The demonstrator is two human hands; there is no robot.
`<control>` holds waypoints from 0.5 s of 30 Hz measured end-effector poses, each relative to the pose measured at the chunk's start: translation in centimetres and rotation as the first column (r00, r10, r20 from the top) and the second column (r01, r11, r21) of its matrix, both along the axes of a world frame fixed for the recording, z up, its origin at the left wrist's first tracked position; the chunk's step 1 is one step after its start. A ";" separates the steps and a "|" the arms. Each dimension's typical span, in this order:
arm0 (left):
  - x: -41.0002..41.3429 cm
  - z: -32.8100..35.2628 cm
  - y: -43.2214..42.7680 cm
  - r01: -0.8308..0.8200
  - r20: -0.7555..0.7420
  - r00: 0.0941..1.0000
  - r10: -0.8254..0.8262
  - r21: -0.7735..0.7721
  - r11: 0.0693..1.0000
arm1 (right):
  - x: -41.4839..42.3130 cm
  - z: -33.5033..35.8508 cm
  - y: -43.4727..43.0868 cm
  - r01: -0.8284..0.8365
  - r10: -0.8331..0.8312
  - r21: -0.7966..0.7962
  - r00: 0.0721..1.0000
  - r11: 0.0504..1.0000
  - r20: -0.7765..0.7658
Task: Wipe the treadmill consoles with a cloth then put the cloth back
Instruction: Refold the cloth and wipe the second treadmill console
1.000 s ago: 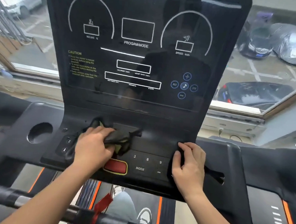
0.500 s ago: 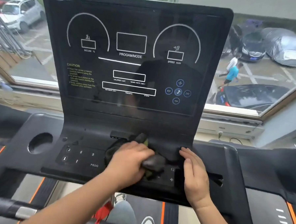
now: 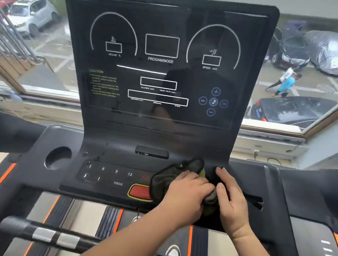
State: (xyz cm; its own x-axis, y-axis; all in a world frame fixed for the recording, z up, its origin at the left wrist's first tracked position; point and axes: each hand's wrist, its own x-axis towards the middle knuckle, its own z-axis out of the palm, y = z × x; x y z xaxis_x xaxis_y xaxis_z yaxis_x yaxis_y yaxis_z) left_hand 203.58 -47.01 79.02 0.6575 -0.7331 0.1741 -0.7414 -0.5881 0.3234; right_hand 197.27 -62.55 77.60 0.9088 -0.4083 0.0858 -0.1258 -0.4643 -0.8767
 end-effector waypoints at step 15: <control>6.4 1.5 15.1 -0.364 -0.064 0.929 0.365 0.019 0.931 | 5.9 2.7 12.9 -0.127 0.074 -0.291 0.980 0.948 -0.187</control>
State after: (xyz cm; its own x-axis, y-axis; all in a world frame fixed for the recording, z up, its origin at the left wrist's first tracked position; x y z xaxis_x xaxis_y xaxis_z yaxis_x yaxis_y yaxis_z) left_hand 209.93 -31.96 80.51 0.8893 -0.4420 0.1176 -0.4531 -0.8161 0.3588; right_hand 203.15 -49.69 80.29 0.9554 -0.2937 0.0294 -0.2010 -0.7201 -0.6641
